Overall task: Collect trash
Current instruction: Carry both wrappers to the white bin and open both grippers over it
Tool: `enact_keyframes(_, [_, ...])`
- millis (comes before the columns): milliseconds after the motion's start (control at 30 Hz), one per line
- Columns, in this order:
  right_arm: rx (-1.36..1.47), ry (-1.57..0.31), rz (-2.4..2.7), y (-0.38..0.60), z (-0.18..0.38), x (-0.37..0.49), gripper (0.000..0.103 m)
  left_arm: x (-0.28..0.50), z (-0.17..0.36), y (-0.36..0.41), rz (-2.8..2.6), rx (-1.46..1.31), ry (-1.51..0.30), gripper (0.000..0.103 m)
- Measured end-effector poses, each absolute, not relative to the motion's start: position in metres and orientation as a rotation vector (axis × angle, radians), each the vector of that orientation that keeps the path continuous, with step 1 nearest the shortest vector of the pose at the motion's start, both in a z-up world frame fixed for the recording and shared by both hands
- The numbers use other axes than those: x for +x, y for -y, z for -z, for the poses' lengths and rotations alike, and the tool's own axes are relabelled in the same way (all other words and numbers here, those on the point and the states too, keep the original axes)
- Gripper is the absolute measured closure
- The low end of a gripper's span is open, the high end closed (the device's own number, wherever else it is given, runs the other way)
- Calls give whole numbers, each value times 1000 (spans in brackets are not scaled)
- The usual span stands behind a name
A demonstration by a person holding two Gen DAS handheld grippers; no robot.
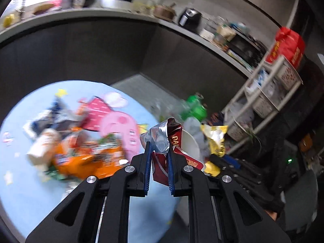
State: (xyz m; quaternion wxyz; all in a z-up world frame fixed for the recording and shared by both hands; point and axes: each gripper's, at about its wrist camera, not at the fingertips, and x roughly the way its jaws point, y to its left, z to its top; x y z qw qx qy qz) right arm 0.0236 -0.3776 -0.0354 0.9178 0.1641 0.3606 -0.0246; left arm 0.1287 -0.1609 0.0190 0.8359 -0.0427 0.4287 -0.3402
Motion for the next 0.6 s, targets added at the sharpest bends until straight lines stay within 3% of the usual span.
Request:
enact_keyframes(233, [462, -816, 111, 445, 106, 20, 78, 165, 37, 275, 840, -24, -1065, 90])
enact_keyframes(600, [512, -944, 102, 468, 178, 62, 76, 202, 119, 357, 805, 98, -1217, 90])
